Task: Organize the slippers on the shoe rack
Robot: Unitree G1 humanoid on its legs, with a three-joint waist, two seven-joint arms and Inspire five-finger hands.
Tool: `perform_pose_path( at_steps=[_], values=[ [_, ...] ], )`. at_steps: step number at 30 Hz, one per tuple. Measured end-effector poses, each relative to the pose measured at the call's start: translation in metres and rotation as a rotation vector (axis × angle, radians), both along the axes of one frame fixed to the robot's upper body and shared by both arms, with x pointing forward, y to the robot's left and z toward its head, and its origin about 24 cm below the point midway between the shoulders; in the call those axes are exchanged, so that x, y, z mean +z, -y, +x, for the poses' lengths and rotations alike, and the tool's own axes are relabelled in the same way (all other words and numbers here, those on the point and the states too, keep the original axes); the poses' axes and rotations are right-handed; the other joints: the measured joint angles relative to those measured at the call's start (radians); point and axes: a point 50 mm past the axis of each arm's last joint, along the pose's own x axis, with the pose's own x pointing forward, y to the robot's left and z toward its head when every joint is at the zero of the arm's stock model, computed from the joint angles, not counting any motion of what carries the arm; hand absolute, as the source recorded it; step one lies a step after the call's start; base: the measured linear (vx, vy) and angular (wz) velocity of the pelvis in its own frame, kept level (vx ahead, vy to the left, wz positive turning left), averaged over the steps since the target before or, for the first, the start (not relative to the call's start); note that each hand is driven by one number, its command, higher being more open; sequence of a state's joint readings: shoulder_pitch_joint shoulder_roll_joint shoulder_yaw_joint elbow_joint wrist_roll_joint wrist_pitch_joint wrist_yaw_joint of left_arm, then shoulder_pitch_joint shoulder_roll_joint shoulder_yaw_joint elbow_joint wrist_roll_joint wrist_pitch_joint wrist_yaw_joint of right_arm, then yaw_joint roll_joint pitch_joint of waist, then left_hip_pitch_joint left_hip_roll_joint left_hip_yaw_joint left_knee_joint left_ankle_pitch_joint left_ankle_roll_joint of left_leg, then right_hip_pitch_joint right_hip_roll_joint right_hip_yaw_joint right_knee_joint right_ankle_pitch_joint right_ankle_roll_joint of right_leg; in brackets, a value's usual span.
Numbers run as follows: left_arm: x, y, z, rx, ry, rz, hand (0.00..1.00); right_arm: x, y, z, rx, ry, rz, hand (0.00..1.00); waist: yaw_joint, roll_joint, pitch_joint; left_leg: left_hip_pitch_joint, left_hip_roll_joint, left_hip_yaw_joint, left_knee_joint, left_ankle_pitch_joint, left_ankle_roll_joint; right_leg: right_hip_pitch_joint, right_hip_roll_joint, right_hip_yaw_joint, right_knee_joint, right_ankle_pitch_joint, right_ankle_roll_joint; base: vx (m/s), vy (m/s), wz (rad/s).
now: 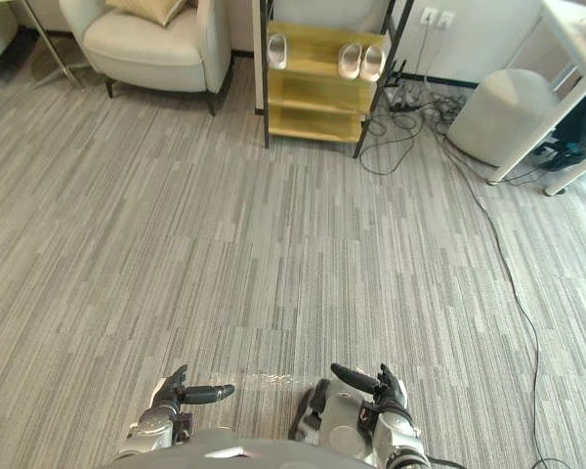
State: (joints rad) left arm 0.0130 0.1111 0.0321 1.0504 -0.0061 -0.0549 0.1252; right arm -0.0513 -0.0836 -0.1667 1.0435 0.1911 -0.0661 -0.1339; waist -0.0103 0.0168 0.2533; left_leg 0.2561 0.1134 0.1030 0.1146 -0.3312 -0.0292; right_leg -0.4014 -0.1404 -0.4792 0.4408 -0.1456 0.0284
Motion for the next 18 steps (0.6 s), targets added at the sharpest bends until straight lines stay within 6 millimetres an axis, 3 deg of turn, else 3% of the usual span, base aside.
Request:
perform_pose_path(
  at_steps=[1,2,3,4,5,7,8,10,12,15,16,17,18],
  values=[
    [-0.001,0.0,-0.002,-0.012,-0.014,0.008,1.0,0.0,0.002,-0.001,-0.019,0.003,0.003,1.0,-0.002,0.001,0.002,0.032,0.015,-0.01,-0.006,-0.011,-0.04,0.008,0.008,0.019,0.009,0.132,-0.092,0.58,-0.266,0.4],
    [-0.001,0.004,0.001,-0.022,-0.009,0.002,1.0,0.002,0.004,0.004,-0.022,0.015,-0.003,1.0,0.005,0.027,0.009,0.038,0.038,-0.007,0.002,-0.001,-0.063,0.004,0.011,0.002,0.052,0.111,-0.112,0.61,-0.297,0.34],
    [-0.001,0.007,0.003,-0.027,-0.005,-0.005,1.0,0.003,0.005,0.005,-0.024,0.019,-0.007,1.0,0.004,0.03,0.011,0.035,0.041,-0.008,0.016,0.011,-0.085,0.005,0.006,0.0,0.07,0.087,-0.107,0.48,-0.239,0.22],
    [-0.002,0.016,0.004,-0.026,-0.002,-0.031,1.0,0.003,0.007,0.005,-0.031,0.02,-0.008,1.0,0.005,0.034,0.01,0.02,0.046,-0.008,0.086,0.065,-0.125,0.036,0.001,-0.007,0.087,0.024,-0.099,0.68,-0.38,0.38],
    [-0.003,0.023,0.004,-0.021,0.0,-0.051,1.0,0.001,0.005,0.0,-0.025,0.003,-0.004,1.0,0.003,0.043,0.006,-0.054,0.068,-0.015,0.281,0.139,-0.104,0.11,0.025,-0.02,0.032,-0.001,-0.091,0.55,-0.309,0.31],
    [-0.002,0.024,0.006,-0.018,0.011,-0.056,1.0,0.0,0.002,-0.001,0.0,-0.006,-0.002,1.0,0.004,0.048,0.007,-0.132,0.093,-0.024,0.467,0.22,-0.085,0.176,0.053,-0.027,-0.037,-0.005,-0.091,0.46,-0.255,0.08],
    [0.001,0.02,0.009,0.013,0.038,-0.059,1.0,-0.002,-0.003,-0.003,0.016,-0.014,0.007,1.0,0.01,0.058,0.013,-0.287,0.168,-0.021,0.834,0.218,-0.086,0.305,0.116,-0.029,-0.149,-0.003,-0.091,0.37,-0.208,-0.06],
    [0.005,0.015,0.016,0.039,0.082,-0.052,1.0,-0.004,-0.007,-0.005,0.01,-0.022,0.018,1.0,0.027,0.046,0.02,-0.397,0.203,0.021,0.997,0.173,-0.073,0.406,0.145,-0.018,-0.222,-0.004,-0.091,0.48,-0.221,-0.19],
    [0.014,0.012,0.029,0.038,0.148,-0.041,1.0,-0.004,-0.009,-0.004,0.003,-0.019,0.023,1.0,0.042,0.024,0.033,-0.523,0.191,0.076,0.967,0.123,-0.06,0.495,0.148,-0.001,-0.297,-0.001,-0.084,0.45,-0.153,-0.25],
    [0.019,0.013,0.037,0.036,0.187,-0.042,1.0,-0.004,-0.009,-0.004,-0.013,-0.023,0.024,1.0,0.068,0.017,0.042,-0.617,0.104,0.083,0.67,0.091,-0.054,0.564,0.142,0.03,-0.362,0.006,-0.072,0.44,0.006,-0.35],
    [0.019,0.015,0.039,0.037,0.192,-0.047,1.0,-0.004,-0.01,-0.005,-0.025,-0.027,0.023,1.0,0.078,0.015,0.042,-0.62,0.029,0.045,0.381,0.137,-0.054,0.591,0.126,0.054,-0.374,-0.009,-0.046,0.41,0.14,-0.36],
    [0.02,0.015,0.039,0.036,0.194,-0.047,1.0,-0.004,-0.009,-0.005,-0.025,-0.028,0.022,1.0,0.082,0.015,0.042,-0.617,0.017,0.034,0.324,0.161,-0.055,0.597,0.123,0.063,-0.376,-0.013,-0.038,0.42,0.172,-0.7],
    [0.019,0.017,0.037,0.041,0.19,-0.054,1.0,-0.006,-0.01,-0.008,-0.025,-0.041,0.021,1.0,0.105,0.026,0.035,-0.601,-0.011,-0.016,0.196,0.344,-0.048,0.617,0.129,0.104,-0.385,-0.042,0.007,0.38,0.141,-0.57]
  ],
)
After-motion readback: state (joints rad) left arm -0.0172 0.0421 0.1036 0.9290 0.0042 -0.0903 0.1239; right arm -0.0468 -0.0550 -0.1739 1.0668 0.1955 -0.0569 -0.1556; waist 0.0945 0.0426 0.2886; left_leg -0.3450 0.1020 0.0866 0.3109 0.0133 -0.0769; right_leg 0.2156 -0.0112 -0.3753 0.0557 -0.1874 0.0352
